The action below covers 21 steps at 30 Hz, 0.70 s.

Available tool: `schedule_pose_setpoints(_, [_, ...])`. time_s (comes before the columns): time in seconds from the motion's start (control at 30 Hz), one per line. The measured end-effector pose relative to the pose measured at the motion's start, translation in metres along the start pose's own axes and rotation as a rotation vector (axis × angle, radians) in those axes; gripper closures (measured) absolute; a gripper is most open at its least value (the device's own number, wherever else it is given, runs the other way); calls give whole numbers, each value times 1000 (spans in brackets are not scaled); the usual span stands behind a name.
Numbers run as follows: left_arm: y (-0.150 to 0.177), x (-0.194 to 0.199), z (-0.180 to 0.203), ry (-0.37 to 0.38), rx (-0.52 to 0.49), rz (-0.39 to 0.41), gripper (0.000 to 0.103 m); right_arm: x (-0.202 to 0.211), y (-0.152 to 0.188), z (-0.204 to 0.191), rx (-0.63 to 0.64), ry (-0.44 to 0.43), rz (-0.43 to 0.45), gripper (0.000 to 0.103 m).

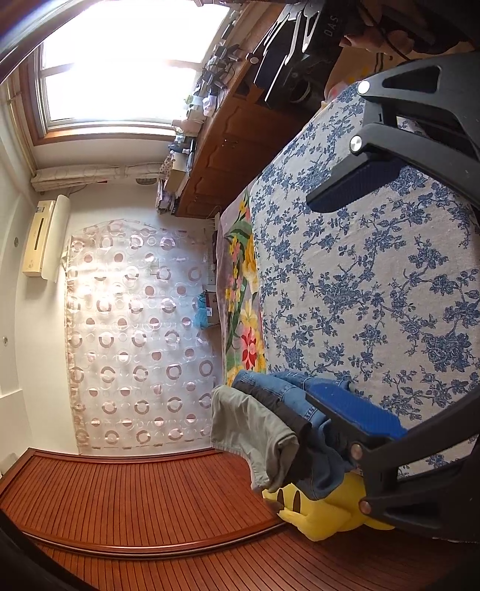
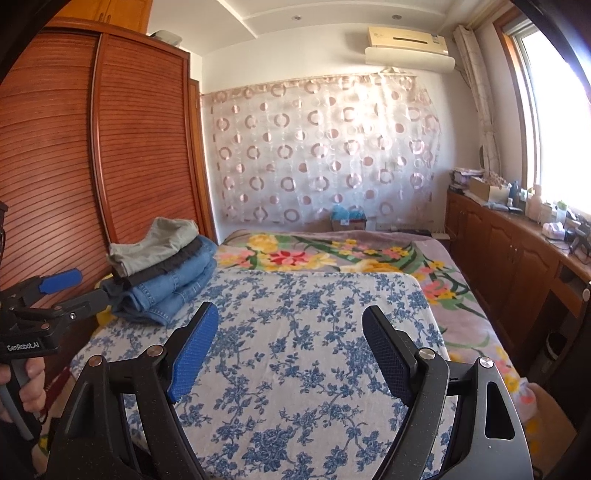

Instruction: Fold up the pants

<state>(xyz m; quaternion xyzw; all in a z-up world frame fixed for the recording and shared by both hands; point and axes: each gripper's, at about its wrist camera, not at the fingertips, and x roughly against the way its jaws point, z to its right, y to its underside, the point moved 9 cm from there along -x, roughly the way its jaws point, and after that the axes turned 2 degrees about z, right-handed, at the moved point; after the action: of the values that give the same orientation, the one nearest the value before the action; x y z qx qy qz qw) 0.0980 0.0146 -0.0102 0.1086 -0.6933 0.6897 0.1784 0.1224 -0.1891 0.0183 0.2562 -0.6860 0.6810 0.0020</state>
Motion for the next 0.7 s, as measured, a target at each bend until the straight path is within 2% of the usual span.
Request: schedule_pose_setpoints(0.7, [-1, 3, -2, -2, 3, 2, 9, 0, 1, -1, -2, -3, 0, 20])
